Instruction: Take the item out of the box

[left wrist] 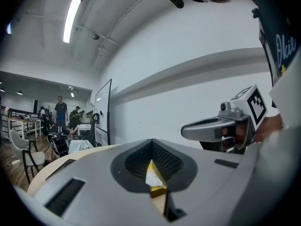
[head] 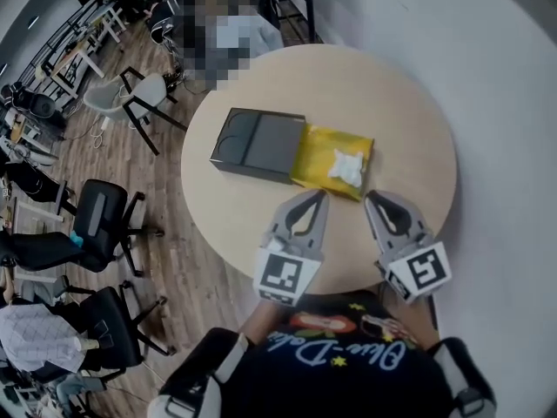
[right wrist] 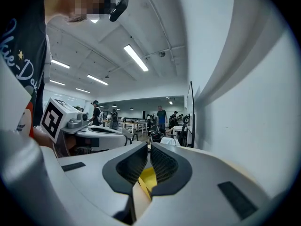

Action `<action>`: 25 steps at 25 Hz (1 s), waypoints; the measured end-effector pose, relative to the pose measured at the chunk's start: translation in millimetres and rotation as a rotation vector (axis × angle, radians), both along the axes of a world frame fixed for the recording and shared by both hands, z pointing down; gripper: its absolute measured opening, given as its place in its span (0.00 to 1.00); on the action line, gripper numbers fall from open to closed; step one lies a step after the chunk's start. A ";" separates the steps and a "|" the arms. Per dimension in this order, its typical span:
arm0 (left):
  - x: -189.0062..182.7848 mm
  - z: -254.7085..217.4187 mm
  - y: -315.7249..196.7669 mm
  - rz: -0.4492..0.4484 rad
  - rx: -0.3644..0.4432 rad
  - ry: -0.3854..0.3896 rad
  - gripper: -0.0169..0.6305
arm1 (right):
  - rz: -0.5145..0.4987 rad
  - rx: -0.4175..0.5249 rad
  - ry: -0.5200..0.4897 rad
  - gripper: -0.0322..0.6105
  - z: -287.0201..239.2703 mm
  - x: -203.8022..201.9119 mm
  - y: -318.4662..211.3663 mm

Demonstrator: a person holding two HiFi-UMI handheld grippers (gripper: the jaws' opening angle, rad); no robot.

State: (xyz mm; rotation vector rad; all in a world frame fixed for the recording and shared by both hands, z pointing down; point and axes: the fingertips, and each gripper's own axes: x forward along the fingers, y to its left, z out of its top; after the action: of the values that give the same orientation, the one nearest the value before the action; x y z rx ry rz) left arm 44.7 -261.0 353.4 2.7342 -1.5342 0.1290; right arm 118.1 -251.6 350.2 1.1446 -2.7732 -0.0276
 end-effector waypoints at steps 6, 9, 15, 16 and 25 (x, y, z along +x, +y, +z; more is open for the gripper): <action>-14.9 12.5 -18.6 0.005 -0.017 -0.010 0.01 | 0.018 -0.038 0.067 0.05 15.6 -10.0 -20.7; -20.9 19.5 -29.8 0.004 -0.030 -0.008 0.01 | 0.025 -0.052 0.123 0.06 25.6 -11.9 -33.8; -29.8 32.8 -49.1 0.011 -0.058 -0.002 0.01 | 0.030 -0.098 0.227 0.10 51.4 -18.0 -58.7; -31.1 35.2 -51.4 0.013 -0.062 0.000 0.01 | 0.027 -0.107 0.246 0.10 56.5 -19.6 -62.0; -38.1 61.5 -72.3 0.021 -0.110 -0.008 0.01 | -0.015 -0.232 0.411 0.13 114.9 -32.6 -87.2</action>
State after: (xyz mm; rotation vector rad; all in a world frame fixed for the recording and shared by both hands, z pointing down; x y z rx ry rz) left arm 6.7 -333.3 414.9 2.6686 -1.4546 0.2177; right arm 85.5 -338.8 465.1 0.9372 -2.3521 0.0508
